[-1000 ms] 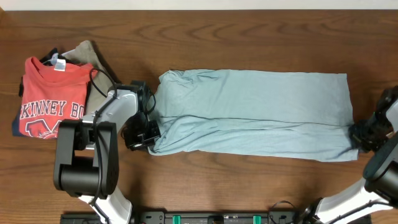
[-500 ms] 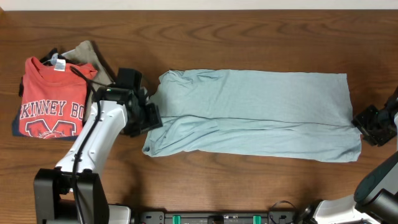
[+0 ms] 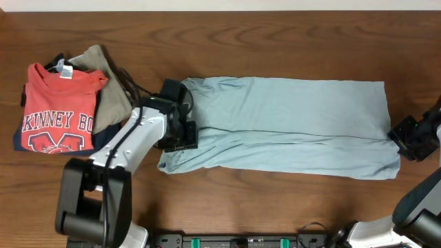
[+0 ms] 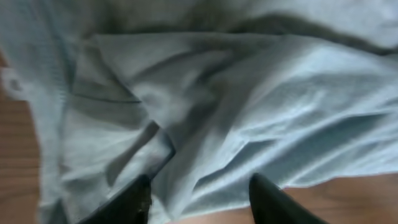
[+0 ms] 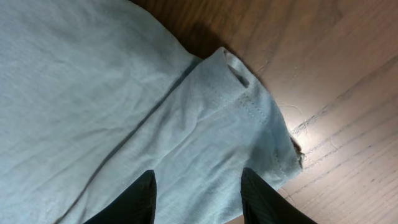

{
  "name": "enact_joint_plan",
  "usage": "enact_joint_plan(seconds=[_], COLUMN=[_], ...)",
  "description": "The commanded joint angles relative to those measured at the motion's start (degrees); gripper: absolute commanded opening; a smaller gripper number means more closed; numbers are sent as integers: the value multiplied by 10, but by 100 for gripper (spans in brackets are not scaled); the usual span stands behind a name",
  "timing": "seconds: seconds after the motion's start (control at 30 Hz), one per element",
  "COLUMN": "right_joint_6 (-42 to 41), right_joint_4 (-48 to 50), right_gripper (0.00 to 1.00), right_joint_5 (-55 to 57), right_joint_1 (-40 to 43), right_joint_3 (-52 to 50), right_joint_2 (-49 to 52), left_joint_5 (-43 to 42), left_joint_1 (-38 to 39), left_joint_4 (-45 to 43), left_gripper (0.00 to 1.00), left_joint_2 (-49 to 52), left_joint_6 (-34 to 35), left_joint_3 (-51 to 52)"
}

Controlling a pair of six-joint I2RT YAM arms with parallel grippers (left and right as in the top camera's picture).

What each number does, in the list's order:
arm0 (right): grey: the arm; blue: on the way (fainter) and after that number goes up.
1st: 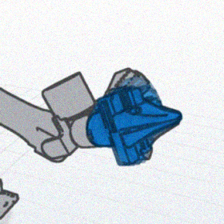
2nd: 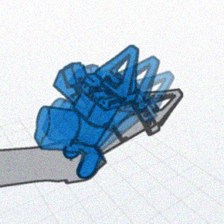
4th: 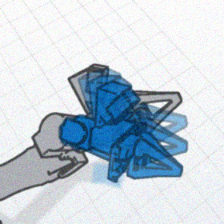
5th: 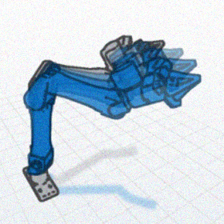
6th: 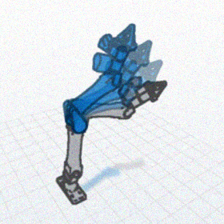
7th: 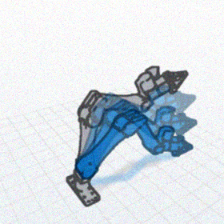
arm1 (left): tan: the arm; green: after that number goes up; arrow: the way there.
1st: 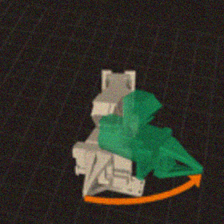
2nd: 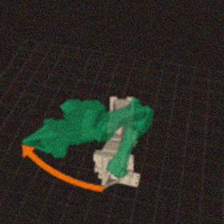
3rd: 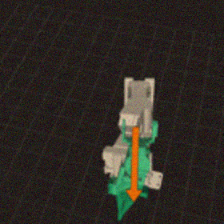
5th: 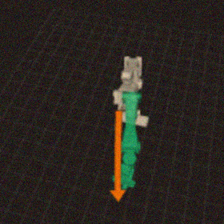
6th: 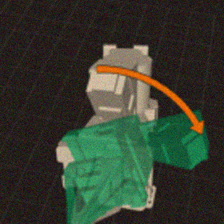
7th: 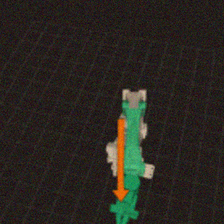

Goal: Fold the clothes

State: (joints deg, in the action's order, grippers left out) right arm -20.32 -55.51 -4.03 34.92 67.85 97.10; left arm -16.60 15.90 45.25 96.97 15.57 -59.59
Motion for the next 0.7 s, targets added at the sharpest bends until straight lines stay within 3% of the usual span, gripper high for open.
enact_joint_plan(seconds=[0.0,0.03,0.07,0.2,0.43,0.67], right_joint_6=[9,9,9,9,9,9], right_joint_4=[-1,-1,-1,0,0,0], right_gripper=[42,42,42,41,41,40], right_joint_5=[-3,-3,-3,-3,-3,-3], right_joint_1=[3,3,3,3,3,3], right_joint_3=[8,8,8,8,8,8], right_joint_2=[-3,-3,-3,-3,-3,-3], left_joint_5=[30,43,54,85,80,83], left_joint_1=[0,0,-1,-19,-84,-89], left_joint_4=[-9,-12,-15,-18,-49,-56], left_gripper=[20,7,6,6,6,6], left_joint_2=[13,14,14,10,-4,-2], left_joint_6=[-9,-9,-9,-2,100,106], left_joint_3=[2,2,2,-9,-15,-6])
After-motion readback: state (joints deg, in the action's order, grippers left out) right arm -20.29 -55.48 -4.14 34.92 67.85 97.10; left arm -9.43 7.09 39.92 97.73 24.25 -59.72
